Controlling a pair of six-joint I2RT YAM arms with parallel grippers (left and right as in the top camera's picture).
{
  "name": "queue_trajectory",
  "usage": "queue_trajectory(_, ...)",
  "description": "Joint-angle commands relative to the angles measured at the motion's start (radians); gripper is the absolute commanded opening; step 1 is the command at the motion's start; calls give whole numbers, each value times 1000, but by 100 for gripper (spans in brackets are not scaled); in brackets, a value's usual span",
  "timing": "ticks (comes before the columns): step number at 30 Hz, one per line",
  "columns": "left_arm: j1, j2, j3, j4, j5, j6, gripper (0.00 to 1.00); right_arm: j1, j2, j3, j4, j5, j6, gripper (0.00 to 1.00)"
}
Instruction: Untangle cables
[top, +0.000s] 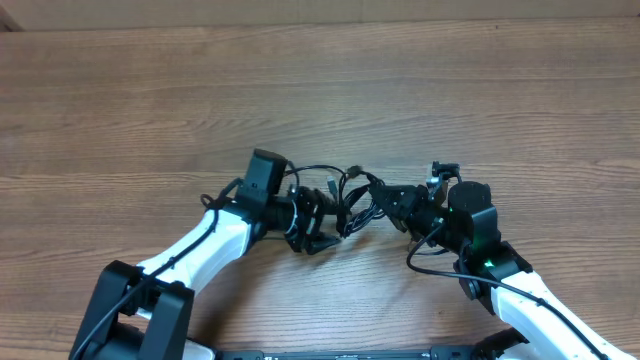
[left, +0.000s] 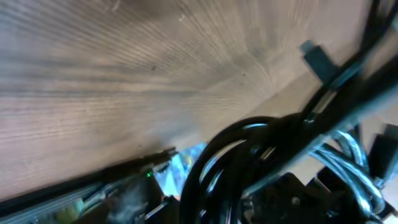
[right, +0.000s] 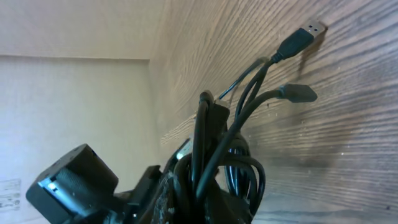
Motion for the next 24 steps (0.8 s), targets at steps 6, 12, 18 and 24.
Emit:
queue_trajectory(6, -15, 13, -1, 8, -183, 42, 4, -6, -23, 31, -10, -72, 47, 4)
queue_trajectory(12, 68, 13, -1, 7, -256, 531, 4, -6, -23, 31, -161, -67, -71, 5)
queue_trajectory(18, 116, 13, -1, 6, -176, 901, 4, -6, -23, 31, -234, -48, -93, 40)
queue_trajectory(24, 117, 13, -1, 7, -84, 1167, 4, -8, -23, 31, -229, -24, -177, 59)
